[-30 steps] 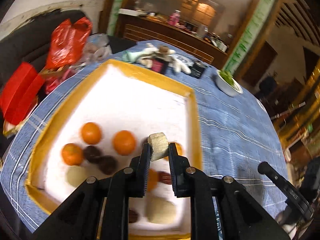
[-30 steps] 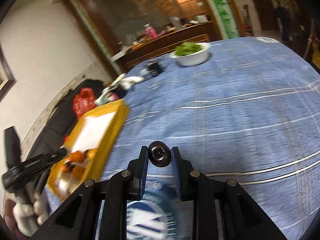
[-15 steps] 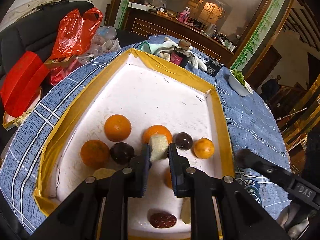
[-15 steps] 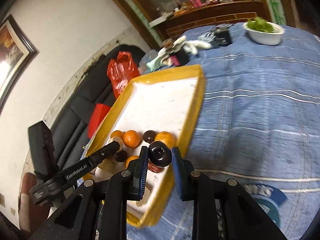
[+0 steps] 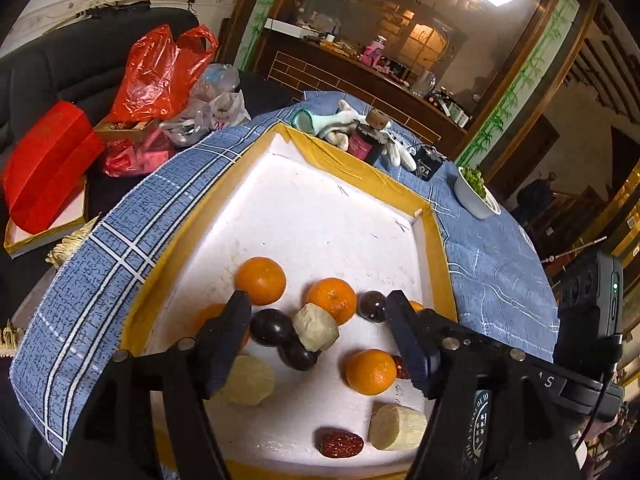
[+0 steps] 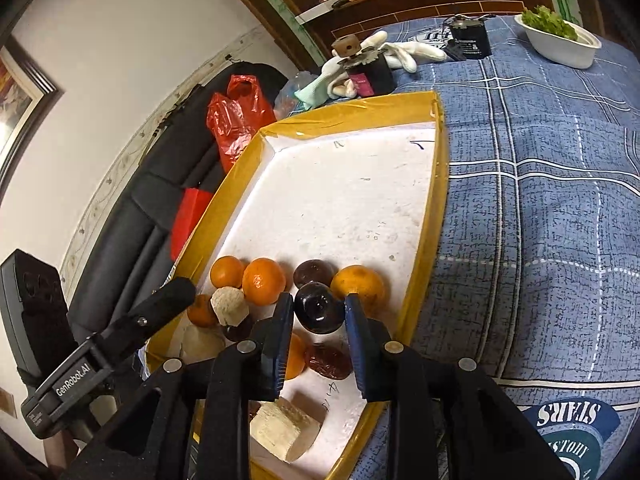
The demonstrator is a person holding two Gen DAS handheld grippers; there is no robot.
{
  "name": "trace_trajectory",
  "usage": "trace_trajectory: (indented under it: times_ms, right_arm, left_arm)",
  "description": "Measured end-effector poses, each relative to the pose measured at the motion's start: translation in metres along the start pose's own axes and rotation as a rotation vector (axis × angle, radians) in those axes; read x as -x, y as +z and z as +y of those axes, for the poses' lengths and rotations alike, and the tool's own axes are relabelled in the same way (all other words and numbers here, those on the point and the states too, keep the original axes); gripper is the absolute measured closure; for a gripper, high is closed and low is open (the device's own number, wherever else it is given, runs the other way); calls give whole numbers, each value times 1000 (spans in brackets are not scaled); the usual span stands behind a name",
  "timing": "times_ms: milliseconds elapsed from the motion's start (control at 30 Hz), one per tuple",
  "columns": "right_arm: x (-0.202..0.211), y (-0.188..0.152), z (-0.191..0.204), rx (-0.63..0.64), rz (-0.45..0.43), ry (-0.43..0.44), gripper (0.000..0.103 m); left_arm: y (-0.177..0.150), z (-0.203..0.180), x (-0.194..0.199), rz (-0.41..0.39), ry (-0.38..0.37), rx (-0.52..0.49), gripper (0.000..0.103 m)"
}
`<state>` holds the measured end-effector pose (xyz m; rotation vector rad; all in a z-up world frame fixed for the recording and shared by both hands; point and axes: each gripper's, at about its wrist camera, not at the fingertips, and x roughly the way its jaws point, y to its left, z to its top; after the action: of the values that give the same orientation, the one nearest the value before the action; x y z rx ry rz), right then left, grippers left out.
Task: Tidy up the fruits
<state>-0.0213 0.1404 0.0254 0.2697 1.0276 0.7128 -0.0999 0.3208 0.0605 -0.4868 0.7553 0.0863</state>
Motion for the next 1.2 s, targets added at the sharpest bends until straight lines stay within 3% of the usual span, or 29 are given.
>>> trace_trajectory:
  times_ms: [433, 533, 800, 1200]
  right_arm:
    - [45, -3, -2, -26, -104, 37, 55]
    - [60, -9, -9, -50, -131, 32, 54]
    - [97, -36, -28, -97, -206, -28, 50]
    - [141, -67, -44, -107, -292, -116, 40]
  left_arm:
    - [-4, -16, 13, -8, 0, -21, 27]
    - [-7, -28, 17, -19, 32, -57, 26]
    - [-27, -74, 41, -156, 250, -221, 7]
    - [-52, -120, 58, -175, 278, -333, 6]
